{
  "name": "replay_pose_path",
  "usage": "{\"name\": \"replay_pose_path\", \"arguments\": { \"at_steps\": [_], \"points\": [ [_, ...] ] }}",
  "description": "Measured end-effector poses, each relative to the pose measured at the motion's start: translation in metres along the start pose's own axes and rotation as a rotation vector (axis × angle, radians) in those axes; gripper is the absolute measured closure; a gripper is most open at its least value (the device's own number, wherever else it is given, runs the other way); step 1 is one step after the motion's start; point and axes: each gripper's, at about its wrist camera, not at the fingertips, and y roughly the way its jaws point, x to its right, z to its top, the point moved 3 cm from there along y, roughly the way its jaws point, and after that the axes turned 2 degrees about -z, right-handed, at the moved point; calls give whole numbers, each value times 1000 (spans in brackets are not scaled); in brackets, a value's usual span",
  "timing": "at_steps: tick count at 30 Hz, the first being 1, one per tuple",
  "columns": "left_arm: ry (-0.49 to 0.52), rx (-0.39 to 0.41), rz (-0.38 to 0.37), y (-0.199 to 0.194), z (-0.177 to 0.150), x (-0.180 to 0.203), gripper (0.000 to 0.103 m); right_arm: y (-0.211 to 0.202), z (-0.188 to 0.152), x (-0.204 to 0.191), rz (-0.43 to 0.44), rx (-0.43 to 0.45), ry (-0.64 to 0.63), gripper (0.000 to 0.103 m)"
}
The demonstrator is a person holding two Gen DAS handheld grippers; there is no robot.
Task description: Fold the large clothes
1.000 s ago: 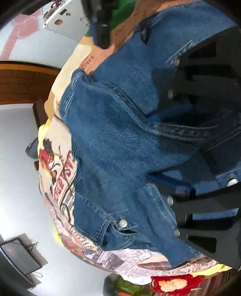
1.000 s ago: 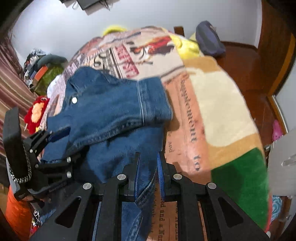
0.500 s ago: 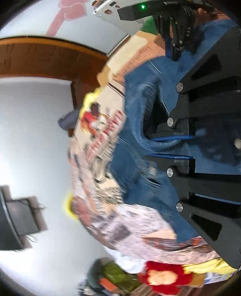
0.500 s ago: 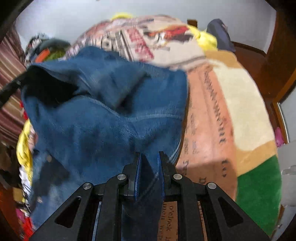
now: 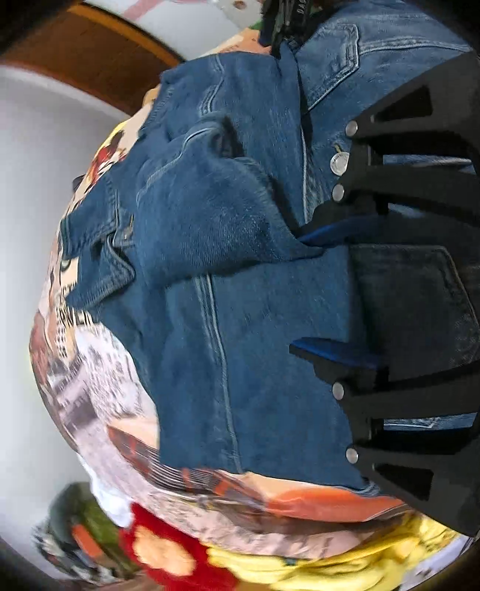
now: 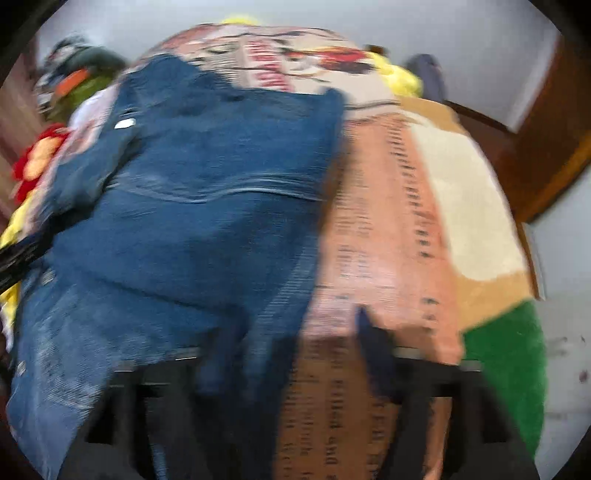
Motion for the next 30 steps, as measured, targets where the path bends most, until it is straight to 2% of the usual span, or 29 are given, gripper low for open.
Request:
{"name": "replay_pose_path", "arguments": {
  "at_steps": [3,5,8,10,12,14,15,17,19,23,25,28,30],
  "points": [
    [3,-10,13,-2,-4,-5,48,-2,-3,7,46,-15,33,29],
    [9,-26,31,-5,-6,-5,48,-5,-4,7,39,-18,32,29],
    [64,-36,84,-11,-6,-4,48,-13,-2,7,49,-14,39,29],
    [89,-44,75,-16,-2,-2,46,-19,1,8,92,-8,61,29],
    [100,-48,48,-21,6,4,40,-26,5,9,134,0,95,29],
    [110,-33,34,-26,15,11,25,-32,13,9,167,13,120,29],
    [118,-15,26,-29,21,16,22,-37,17,8,182,28,125,29],
    [137,13,15,-31,32,27,10,-45,18,3,191,47,121,29],
    [174,15,27,-22,40,39,5,-51,21,-1,196,63,109,29],
    [290,-62,105,20,44,58,5,-51,22,-5,213,62,113,28],
    [313,-105,151,44,43,62,4,-43,21,-9,220,40,117,28],
    [286,-72,135,46,53,60,2,-24,13,-17,213,-17,91,28],
    [259,-21,192,38,62,52,2,-9,7,-22,190,-52,68,28]
  ]
}}
